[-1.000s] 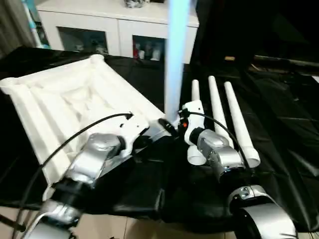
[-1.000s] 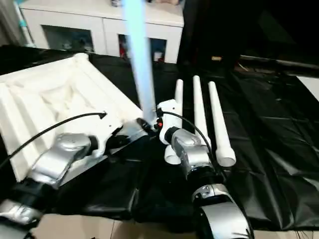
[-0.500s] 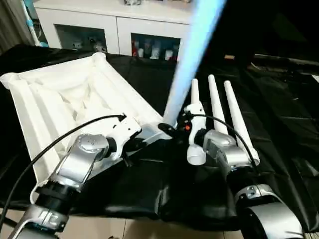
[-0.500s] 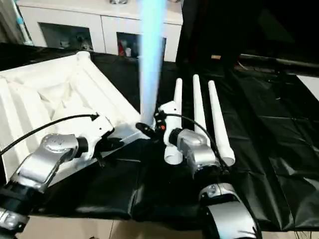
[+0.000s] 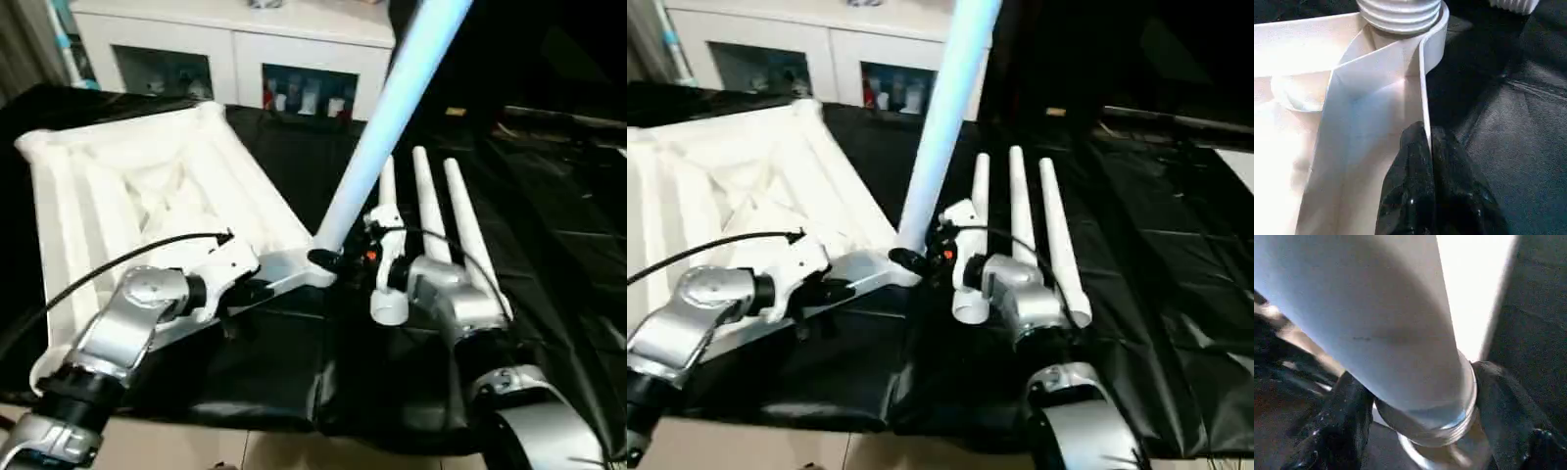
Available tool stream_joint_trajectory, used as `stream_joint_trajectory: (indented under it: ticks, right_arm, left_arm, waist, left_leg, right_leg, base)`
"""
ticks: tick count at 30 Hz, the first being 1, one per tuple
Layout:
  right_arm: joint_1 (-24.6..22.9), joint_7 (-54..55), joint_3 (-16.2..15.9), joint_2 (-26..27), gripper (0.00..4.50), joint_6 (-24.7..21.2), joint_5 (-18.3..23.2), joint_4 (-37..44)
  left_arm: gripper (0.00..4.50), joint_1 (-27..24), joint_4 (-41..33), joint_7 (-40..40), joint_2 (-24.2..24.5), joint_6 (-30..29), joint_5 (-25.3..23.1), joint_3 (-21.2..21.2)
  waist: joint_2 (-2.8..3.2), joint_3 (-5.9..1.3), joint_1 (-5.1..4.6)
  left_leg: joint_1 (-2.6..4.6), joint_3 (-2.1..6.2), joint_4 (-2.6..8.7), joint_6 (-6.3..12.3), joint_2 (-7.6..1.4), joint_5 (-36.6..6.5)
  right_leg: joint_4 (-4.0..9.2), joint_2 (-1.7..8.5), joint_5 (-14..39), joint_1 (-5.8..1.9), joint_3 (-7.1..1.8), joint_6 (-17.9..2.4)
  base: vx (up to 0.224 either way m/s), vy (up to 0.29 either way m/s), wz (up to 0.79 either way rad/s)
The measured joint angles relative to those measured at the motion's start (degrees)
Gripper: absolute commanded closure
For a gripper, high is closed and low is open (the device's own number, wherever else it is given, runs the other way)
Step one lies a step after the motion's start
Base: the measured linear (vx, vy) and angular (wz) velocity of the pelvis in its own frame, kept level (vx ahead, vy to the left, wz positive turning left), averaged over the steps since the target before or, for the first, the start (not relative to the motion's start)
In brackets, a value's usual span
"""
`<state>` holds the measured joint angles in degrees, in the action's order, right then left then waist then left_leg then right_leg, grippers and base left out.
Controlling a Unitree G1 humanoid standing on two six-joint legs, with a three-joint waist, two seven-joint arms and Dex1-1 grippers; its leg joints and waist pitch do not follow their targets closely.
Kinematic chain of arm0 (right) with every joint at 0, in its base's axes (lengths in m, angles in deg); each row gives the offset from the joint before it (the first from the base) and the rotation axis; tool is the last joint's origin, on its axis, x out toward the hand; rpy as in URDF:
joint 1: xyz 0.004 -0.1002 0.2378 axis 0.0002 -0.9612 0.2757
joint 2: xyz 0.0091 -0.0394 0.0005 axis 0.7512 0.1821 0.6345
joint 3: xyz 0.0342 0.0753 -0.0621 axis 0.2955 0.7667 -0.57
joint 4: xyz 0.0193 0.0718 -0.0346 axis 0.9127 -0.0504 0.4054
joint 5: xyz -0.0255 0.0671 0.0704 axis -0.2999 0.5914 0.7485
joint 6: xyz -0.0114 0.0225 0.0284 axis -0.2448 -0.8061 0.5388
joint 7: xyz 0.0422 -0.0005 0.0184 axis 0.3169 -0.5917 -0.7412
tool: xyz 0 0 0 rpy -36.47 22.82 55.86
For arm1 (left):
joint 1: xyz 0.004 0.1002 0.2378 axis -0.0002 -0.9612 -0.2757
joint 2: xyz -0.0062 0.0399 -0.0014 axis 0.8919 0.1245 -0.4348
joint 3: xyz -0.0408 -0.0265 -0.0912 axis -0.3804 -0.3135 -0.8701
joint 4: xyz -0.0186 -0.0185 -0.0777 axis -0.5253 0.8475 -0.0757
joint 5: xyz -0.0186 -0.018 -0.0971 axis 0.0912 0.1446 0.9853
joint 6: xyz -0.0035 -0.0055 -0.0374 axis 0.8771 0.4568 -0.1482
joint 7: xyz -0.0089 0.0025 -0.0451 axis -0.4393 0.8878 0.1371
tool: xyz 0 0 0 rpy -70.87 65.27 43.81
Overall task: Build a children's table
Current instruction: Rotate table base
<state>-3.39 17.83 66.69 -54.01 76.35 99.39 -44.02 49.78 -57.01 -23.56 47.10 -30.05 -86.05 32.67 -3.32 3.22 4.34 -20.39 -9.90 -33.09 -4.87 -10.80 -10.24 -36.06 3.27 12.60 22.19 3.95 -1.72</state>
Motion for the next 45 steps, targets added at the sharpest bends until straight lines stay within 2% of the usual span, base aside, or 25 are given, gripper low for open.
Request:
stream_joint_trajectory:
  ticks: [1, 3, 5, 7, 8, 10, 12, 16, 19, 26, 31, 32, 33, 35, 36, 38, 45]
  right_arm:
    - [0.3, -1.0, 0.0, -0.6, 1.81, -0.5, 0.2, 0.5]
    - [0.7, -1.9, 0.0, -1.4, 1.81, -0.9, 0.2, 1.0]
    - [1.0, -2.6, 0.0, -2.2, 1.81, -1.0, 0.2, 1.1]
    - [1.0, -3.3, 0.0, -2.6, 1.81, -1.8, 0.3, 1.6]
    - [1.1, -4.0, -0.1, -3.0, 1.81, -2.5, 0.4, 2.2]
    - [1.3, -5.2, -0.3, -3.9, 1.81, -3.5, 0.7, 3.2]
    - [1.8, -6.3, -1.0, -4.7, 1.81, -4.3, 0.7, 4.3]
    - [2.5, -7.4, -3.5, -4.9, 1.81, -6.6, 0.2, 6.7]
    - [1.9, -7.7, -5.0, -4.7, 1.81, -8.8, 0.2, 8.7]
    - [0.6, -7.7, -5.5, -4.9, 1.81, -11.3, 0.2, 11.8]
    - [0.2, -7.8, -6.9, -5.3, 1.81, -12.8, 0.2, 13.5]
    - [0.2, -7.9, -7.4, -5.0, 1.81, -13.1, 0.2, 14.0]
    - [0.2, -7.9, -7.6, -4.8, 1.81, -13.4, 0.2, 14.5]
    - [0.0, -8.7, -7.6, -4.9, 1.82, -14.2, 0.4, 14.7]
    - [-0.1, -8.6, -7.6, -5.1, 1.82, -14.2, 0.3, 14.6]
    - [-0.1, -8.7, -7.6, -5.2, 1.83, -14.3, 0.3, 14.7]
    - [-0.1, -8.2, -6.8, -5.2, 1.83, -14.3, 1.7, 15.2]
  left_arm:
    - [4.5, 0.0, -0.3, -0.3, 0.0, -0.1, 0.3, -0.2]
    - [3.95, 0.0, -1.0, -0.7, -0.1, -0.7, 1.6, -1.5]
    - [3.92, 0.4, -3.0, -0.8, -0.9, -0.2, 5.2, -5.2]
    - [3.81, 1.5, -5.3, -1.7, -1.1, -0.5, 9.4, -8.2]
    - [3.53, 2.2, -6.4, -2.3, -1.6, -1.6, 12.2, -9.9]
    - [3.5, 4.0, -9.0, -2.9, -2.6, -3.6, 17.1, -12.9]
    - [3.19, 5.7, -10.7, -2.6, -4.8, -5.6, 21.1, -15.5]
    - [2.98, 7.2, -14.2, -1.7, -8.7, -8.5, 25.9, -15.5]
    - [2.63, 7.2, -14.7, -1.0, -9.9, -9.2, 26.2, -13.9]
    - [2.07, 7.2, -14.7, -0.1, -12.1, -9.4, 26.0, -12.0]
    - [1.64, 8.2, -13.8, 2.1, -12.8, -8.2, 23.2, -9.5]
    - [2.19, 8.4, -13.4, 2.6, -12.8, -8.1, 22.8, -9.3]
    - [2.28, 8.5, -13.3, 2.7, -12.8, -8.1, 22.7, -9.0]
    - [2.17, 8.5, -13.2, 3.0, -12.6, -7.8, 22.3, -9.2]
    - [2.38, 8.5, -13.2, 2.9, -12.4, -8.0, 22.5, -9.3]
    - [2.48, 8.5, -13.3, 3.1, -12.7, -8.6, 22.5, -9.7]
    - [2.53, 8.9, -12.3, 5.0, -14.1, -10.8, 26.3, -13.4]
  waist:
    - [0.0, 0.02, 0.24]
    - [0.01, 0.05, 0.64]
    - [-0.2, 0.04, 0.83]
    - [-0.3, 0.06, 0.83]
    - [-0.32, 0.08, 0.85]
    - [-0.4, 0.1, 0.97]
    - [-0.49, 0.14, 1.01]
    - [-0.84, 0.27, 1.01]
    - [-0.99, 0.37, 1.0]
    - [-1.0, 0.37, 0.97]
    - [-1.0, 0.37, 0.95]
    - [-1.0, 0.37, 0.95]
    - [-1.0, 0.38, 0.95]
    - [-1.01, 0.37, 0.89]
    - [-1.0, 0.37, 0.9]
    - [-1.01, 0.37, 0.94]
    - [-1.01, 0.37, 1.03]
  left_leg:
    - [-0.07, 0.0, -0.01, 0.01, 0.0, 0.0]
    - [-0.26, -0.02, -0.04, 0.05, 0.0, 0.0]
    - [-0.7, -0.02, -0.18, 0.32, -0.07, 0.2]
    - [-0.77, -0.02, -0.32, 0.36, -0.1, 0.2]
    - [-0.81, -0.02, -0.4, 0.39, -0.1, 0.2]
    - [-0.82, -0.02, -0.53, 0.44, -0.11, 0.2]
    - [-0.82, -0.04, -0.6, 0.45, -0.1, 0.1]
    - [-0.76, -0.04, -0.75, 0.4, -0.14, 0.2]
    - [-0.74, -0.03, -0.77, 0.31, -0.16, 0.2]
    - [-0.72, -0.03, -0.81, 0.26, -0.16, 0.2]
    - [-0.73, -0.03, -0.82, 0.3, -0.16, 0.2]
    - [-0.72, -0.03, -0.83, 0.3, -0.16, 0.2]
    - [-0.72, -0.02, -0.83, 0.3, -0.16, 0.2]
    - [-0.72, -0.03, -0.83, 0.29, -0.17, 0.2]
    - [-0.72, -0.03, -0.83, 0.29, -0.17, 0.2]
    - [-0.72, -0.03, -0.85, 0.3, -0.17, 0.2]
    - [-0.72, -0.01, -1.02, 0.29, -0.17, 0.2]
  right_leg:
    - [0.0, 0.0, 0.0, 0.06, 0.0, 0.0]
    - [-0.05, 0.0, 0.0, 0.26, -0.01, 0.0]
    - [-0.22, -0.01, 0.0, 0.69, 0.03, 0.0]
    - [-0.24, -0.03, 0.0, 0.73, 0.04, 0.0]
    - [-0.25, -0.03, 0.0, 0.74, 0.04, 0.0]
    - [-0.26, -0.02, 0.0, 0.7, 0.03, -0.1]
    - [-0.28, -0.01, -0.1, 0.69, 0.01, -0.1]
    - [-0.54, -0.01, -0.1, 0.69, -0.02, -0.2]
    - [-0.68, -0.01, -0.1, 0.72, -0.01, -0.2]
    - [-0.73, -0.01, -0.1, 0.71, -0.02, -0.1]
    - [-0.74, -0.01, -0.1, 0.71, -0.02, -0.1]
    - [-0.76, -0.01, -0.1, 0.71, -0.02, -0.1]
    - [-0.76, -0.01, -0.1, 0.71, -0.02, -0.1]
    - [-0.77, -0.01, -0.1, 0.71, -0.02, -0.1]
    - [-0.78, -0.01, -0.1, 0.71, -0.02, -0.1]
    - [-0.78, -0.01, -0.1, 0.71, -0.02, -0.1]
    - [-0.94, -0.01, -0.1, 0.71, -0.03, -0.1]
  base:
    - [0.0, 0.0, 0.0]
    - [0.0, 0.0, 0.0]
    - [0.0, 0.0, 0.0]
    - [0.0, 0.0, 0.0]
    - [0.0, 0.0, 0.0]
    - [0.0, 0.0, 0.0]
    - [0.0, 0.0, 0.0]
    - [0.0, 0.0, 0.0]
    - [0.0, 0.0, 0.0]
    - [0.0, 0.0, 0.0]
    - [0.0, 0.0, 0.0]
    - [0.0, 0.0, 0.0]
    - [0.0, 0.0, 0.0]
    - [0.0, 0.0, 0.0]
    - [0.0, 0.0, 0.0]
    - [0.0, 0.0, 0.0]
    - [0.0, 0.0, 0.0]
